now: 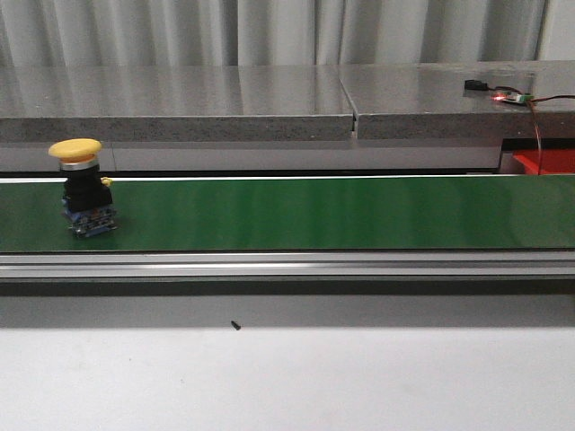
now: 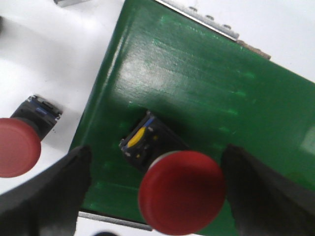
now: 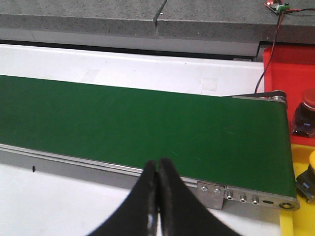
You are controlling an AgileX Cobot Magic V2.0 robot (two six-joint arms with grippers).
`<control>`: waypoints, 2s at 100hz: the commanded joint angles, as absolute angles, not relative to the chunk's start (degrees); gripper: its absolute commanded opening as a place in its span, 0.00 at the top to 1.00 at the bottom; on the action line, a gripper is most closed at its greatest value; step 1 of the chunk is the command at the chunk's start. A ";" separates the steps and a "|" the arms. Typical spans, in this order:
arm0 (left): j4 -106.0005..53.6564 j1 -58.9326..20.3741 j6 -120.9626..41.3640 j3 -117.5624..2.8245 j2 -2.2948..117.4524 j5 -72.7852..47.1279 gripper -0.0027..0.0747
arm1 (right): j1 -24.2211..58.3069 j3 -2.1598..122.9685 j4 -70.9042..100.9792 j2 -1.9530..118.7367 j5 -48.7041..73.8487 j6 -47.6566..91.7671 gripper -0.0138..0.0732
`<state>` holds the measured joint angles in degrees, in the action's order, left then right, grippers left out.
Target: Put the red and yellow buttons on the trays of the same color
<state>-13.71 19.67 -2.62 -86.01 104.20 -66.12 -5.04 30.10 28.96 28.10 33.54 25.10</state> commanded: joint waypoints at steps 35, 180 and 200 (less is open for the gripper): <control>-14.52 12.31 -5.57 -87.37 89.49 -62.08 0.33 | -5.04 31.58 30.60 28.14 30.41 25.44 0.92; -10.01 -13.26 -5.22 -44.34 28.36 -47.12 0.99 | -5.04 31.97 30.56 28.32 31.38 26.14 0.92; -10.14 -13.26 -5.22 -44.34 25.83 -47.82 0.99 | -3.26 35.83 29.00 33.00 33.62 26.19 0.92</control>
